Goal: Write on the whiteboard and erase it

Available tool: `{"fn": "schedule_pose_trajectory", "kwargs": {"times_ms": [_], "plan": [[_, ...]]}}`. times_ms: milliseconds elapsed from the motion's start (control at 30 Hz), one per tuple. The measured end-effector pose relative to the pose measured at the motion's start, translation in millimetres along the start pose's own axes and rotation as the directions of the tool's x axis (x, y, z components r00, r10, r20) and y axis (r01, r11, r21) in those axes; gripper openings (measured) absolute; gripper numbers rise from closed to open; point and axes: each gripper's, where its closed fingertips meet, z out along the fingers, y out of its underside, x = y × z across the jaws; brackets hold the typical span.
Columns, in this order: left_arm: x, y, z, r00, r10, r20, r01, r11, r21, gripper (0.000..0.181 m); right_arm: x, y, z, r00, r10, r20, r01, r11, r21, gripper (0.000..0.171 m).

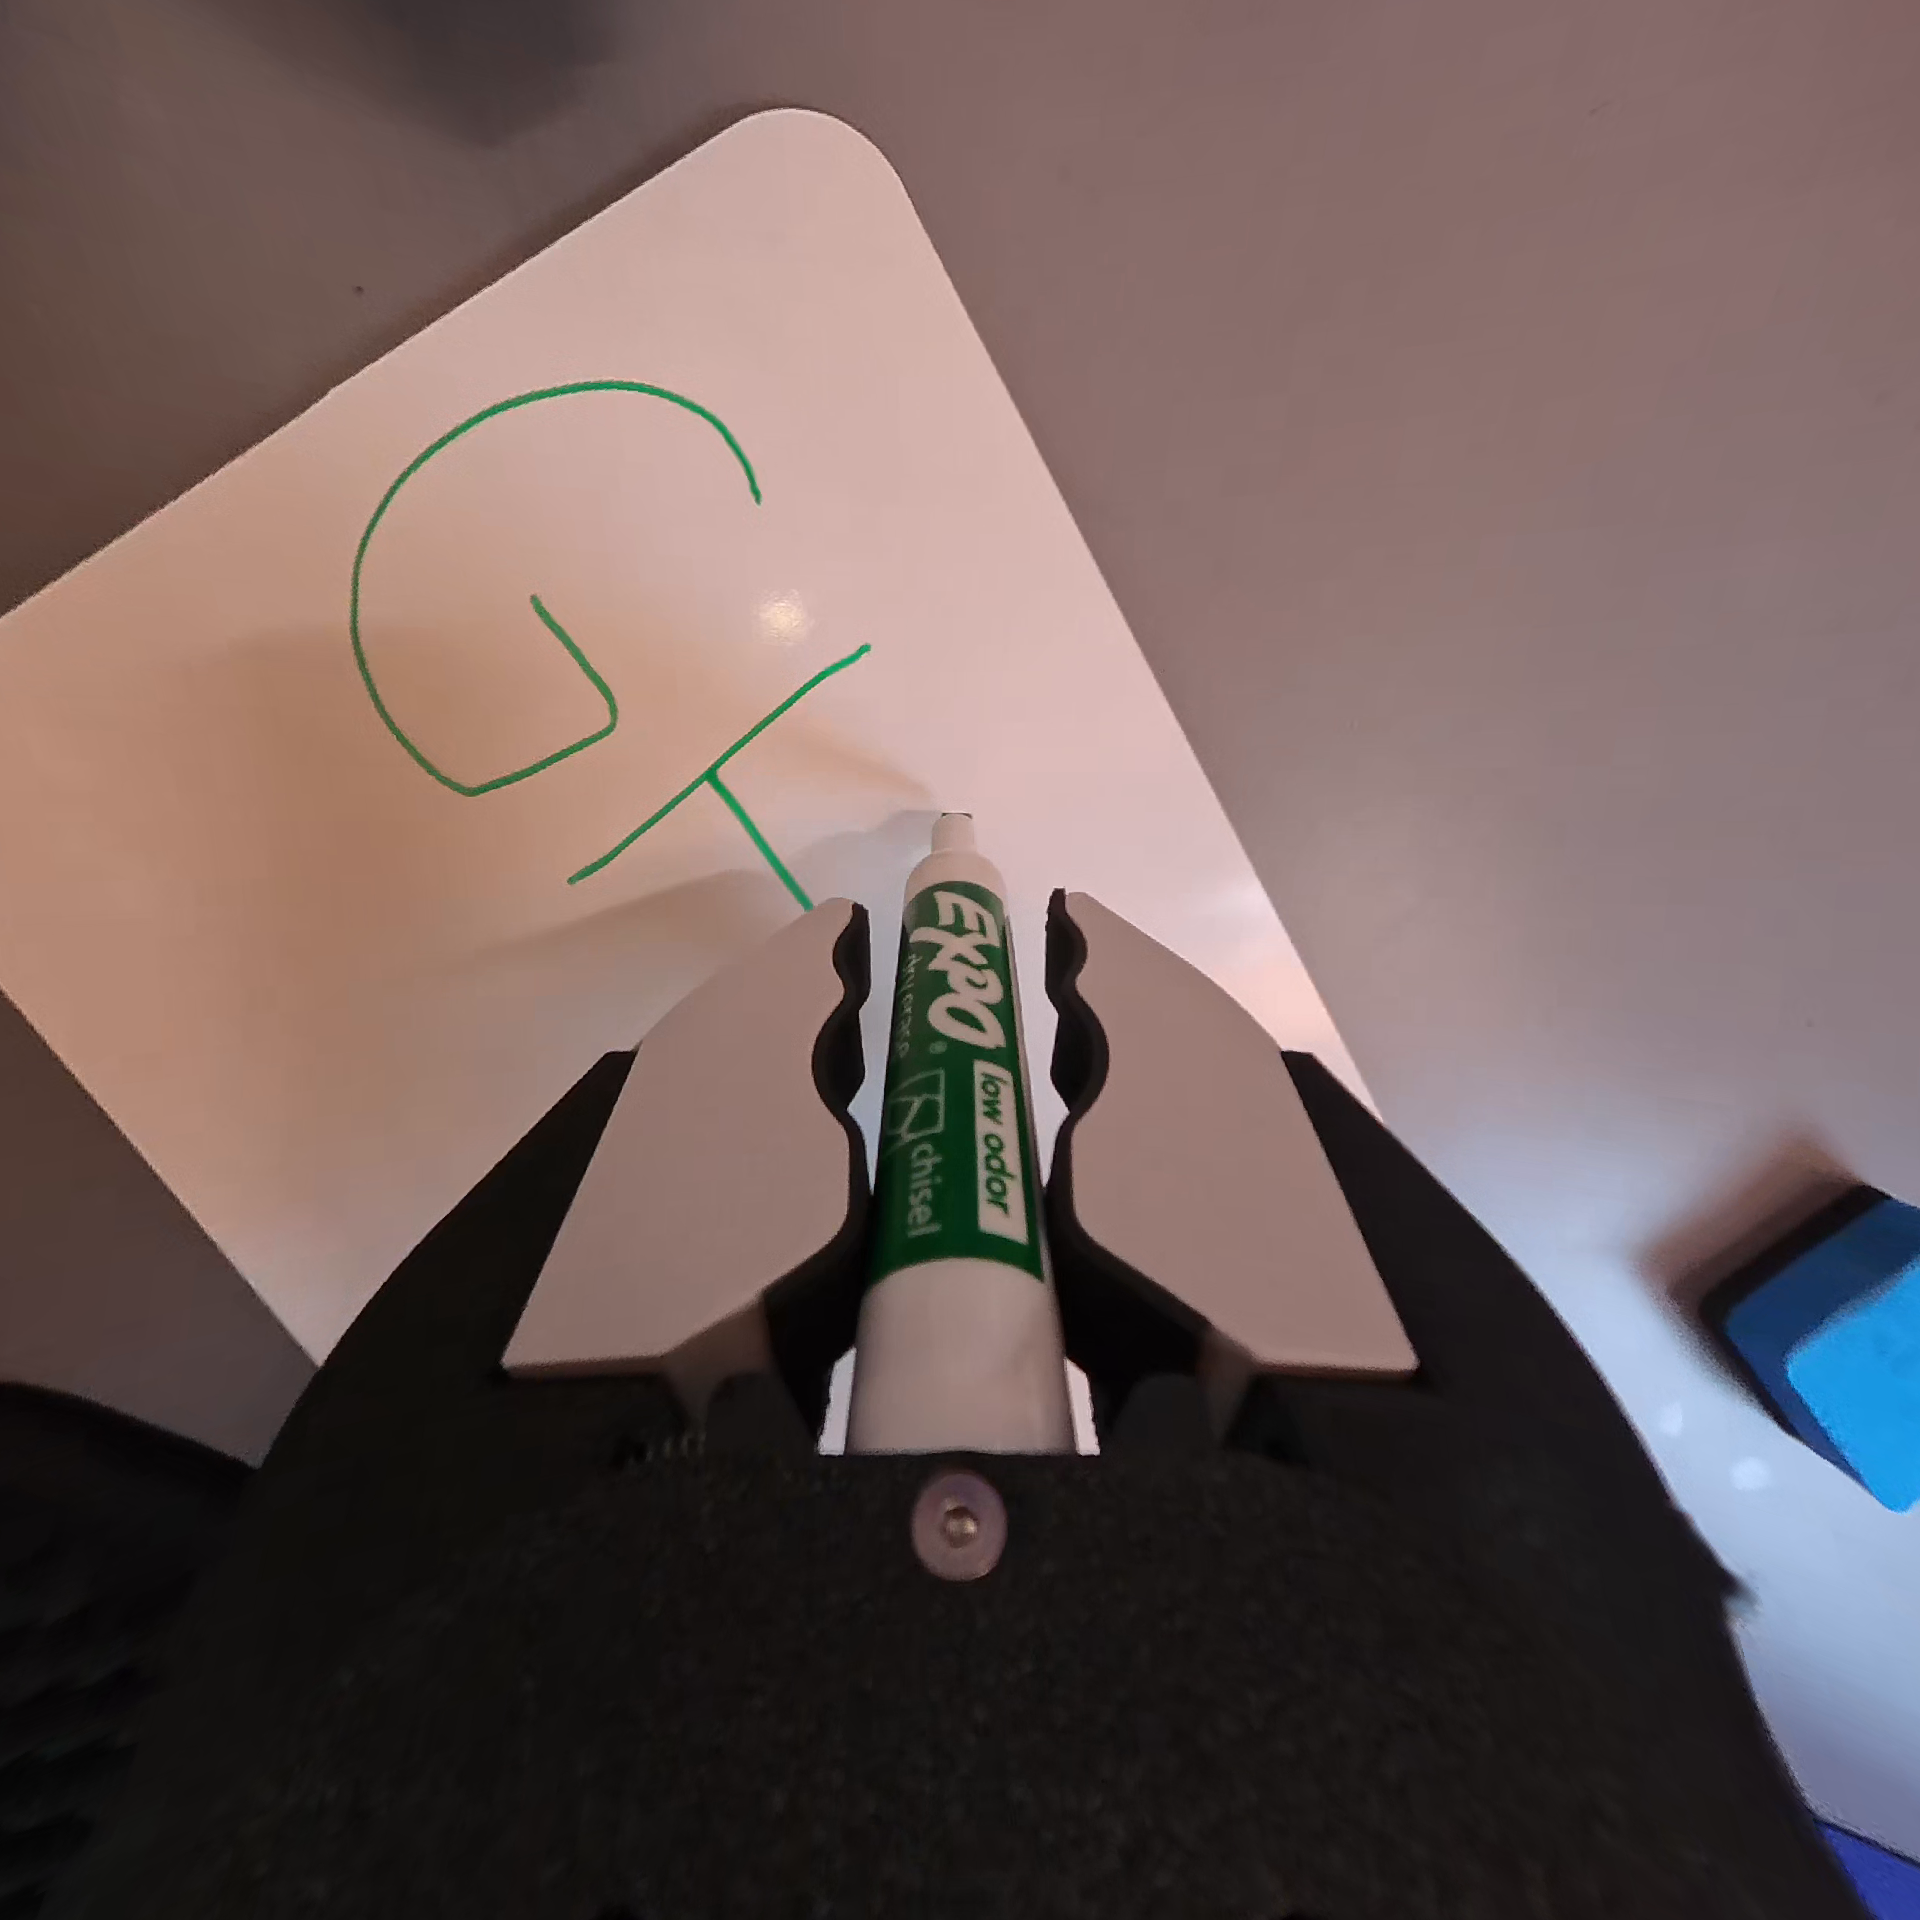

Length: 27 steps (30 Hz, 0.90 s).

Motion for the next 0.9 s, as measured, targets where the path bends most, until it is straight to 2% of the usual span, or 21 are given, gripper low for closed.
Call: {"fn": "schedule_pose_trajectory", "kwargs": {"times_ms": [233, 633, 733, 900], "plan": [[-0.2, 0.0, -0.1, 1.0, -0.002, -0.003, 0.002, 1.0, 0.001, 0.02, -3.7, 7.8, 2.2, 1.0, -0.013, 0.013, 0.014, 0.999, -0.037, 0.033], [-0.8, 0.2, 0.2, 1.0, 0.001, 0.003, -0.001, 1.0, -0.002, 0.02, -51.6, 40.8, -14.7, 0.998, -0.027, 0.058, 0.032, 0.995, -0.095, 0.033], [-0.8, 0.3, 0.3, 1.0, 0.005, 0.006, -0.005, 1.0, -0.003, 0.02, -47.2, 36.7, -16.3, 0.999, -0.02, 0.047, 0.023, 0.997, -0.071, 0.033], [-0.7, 0.5, 0.1, 1.0, 0.004, 0.006, -0.004, 1.0, -0.003, 0.02, -14.2, 27.1, -23.4, 1.0, 0.009, -0.015, -0.01, 1.0, -0.024, 0.033]]}}
